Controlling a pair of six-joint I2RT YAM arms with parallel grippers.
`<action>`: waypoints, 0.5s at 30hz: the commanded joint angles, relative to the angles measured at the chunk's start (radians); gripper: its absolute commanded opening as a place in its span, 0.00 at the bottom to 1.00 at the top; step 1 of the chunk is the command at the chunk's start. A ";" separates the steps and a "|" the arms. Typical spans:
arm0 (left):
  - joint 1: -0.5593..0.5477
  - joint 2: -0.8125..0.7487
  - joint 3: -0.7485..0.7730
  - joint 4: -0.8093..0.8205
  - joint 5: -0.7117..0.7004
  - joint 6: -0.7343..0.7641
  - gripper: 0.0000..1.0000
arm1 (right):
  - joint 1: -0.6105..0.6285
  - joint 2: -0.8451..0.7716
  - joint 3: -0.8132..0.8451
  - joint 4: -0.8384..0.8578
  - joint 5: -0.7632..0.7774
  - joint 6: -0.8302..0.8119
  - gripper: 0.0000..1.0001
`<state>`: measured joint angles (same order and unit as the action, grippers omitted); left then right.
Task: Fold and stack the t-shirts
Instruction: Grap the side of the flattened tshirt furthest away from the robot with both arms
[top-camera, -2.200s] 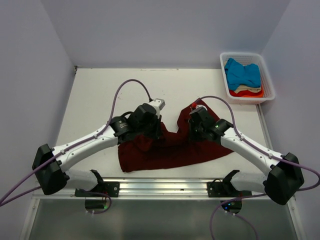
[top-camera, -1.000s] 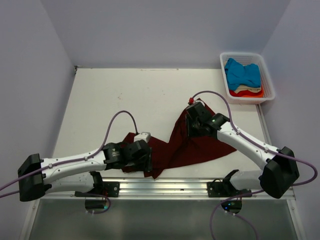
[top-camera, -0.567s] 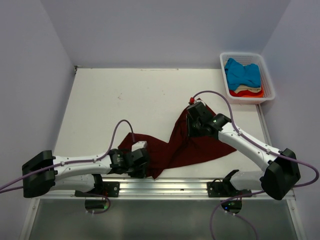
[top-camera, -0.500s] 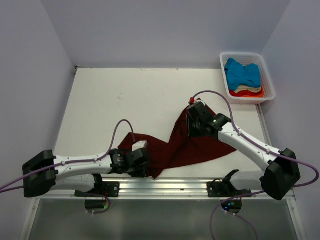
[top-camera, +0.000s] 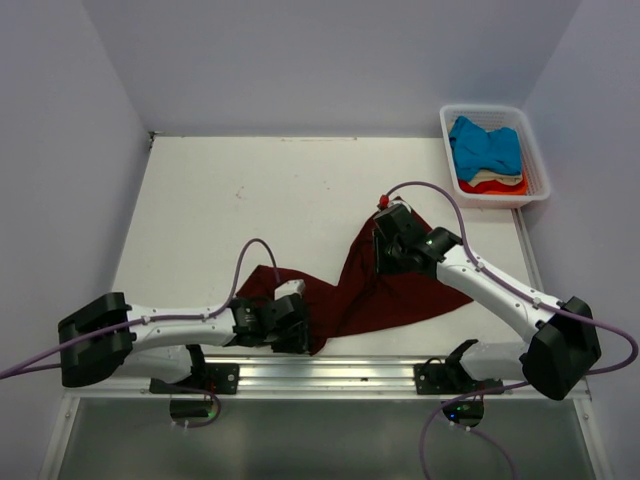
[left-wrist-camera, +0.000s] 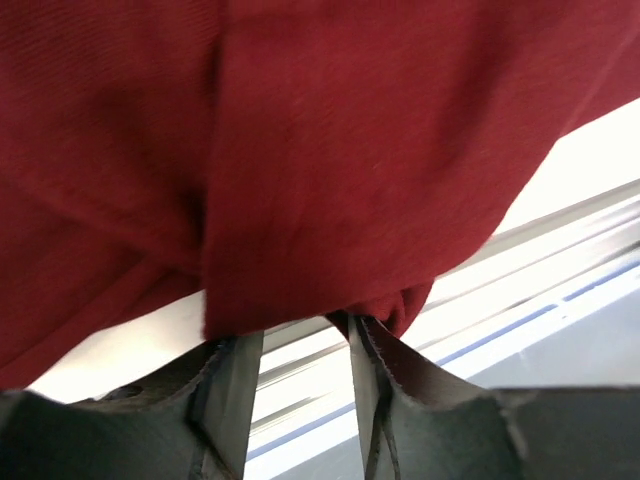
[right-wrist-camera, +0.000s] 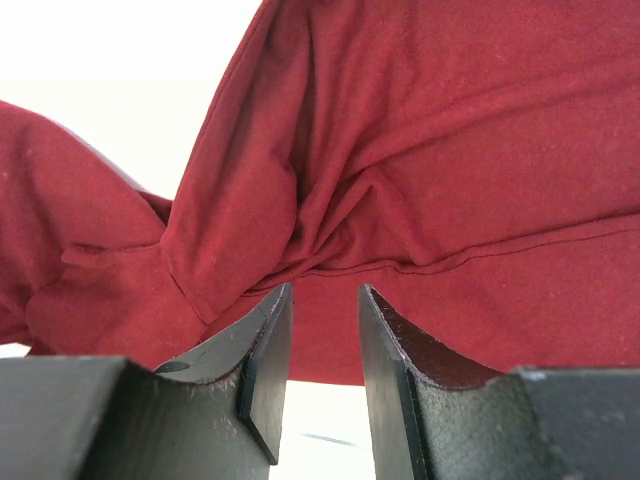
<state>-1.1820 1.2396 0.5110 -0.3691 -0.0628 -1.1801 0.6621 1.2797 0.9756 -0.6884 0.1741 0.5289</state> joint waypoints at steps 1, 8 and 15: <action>-0.008 0.061 -0.049 -0.034 -0.048 -0.007 0.46 | 0.004 -0.026 0.000 -0.007 0.024 -0.015 0.36; -0.008 0.047 -0.052 -0.060 -0.091 0.000 0.00 | 0.004 -0.031 -0.006 0.001 0.021 -0.017 0.36; -0.008 0.003 0.020 -0.178 -0.161 0.017 0.00 | 0.005 -0.036 -0.005 0.001 0.021 -0.017 0.35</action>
<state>-1.1881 1.2484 0.5137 -0.3695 -0.1047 -1.1915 0.6621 1.2797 0.9718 -0.6880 0.1738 0.5228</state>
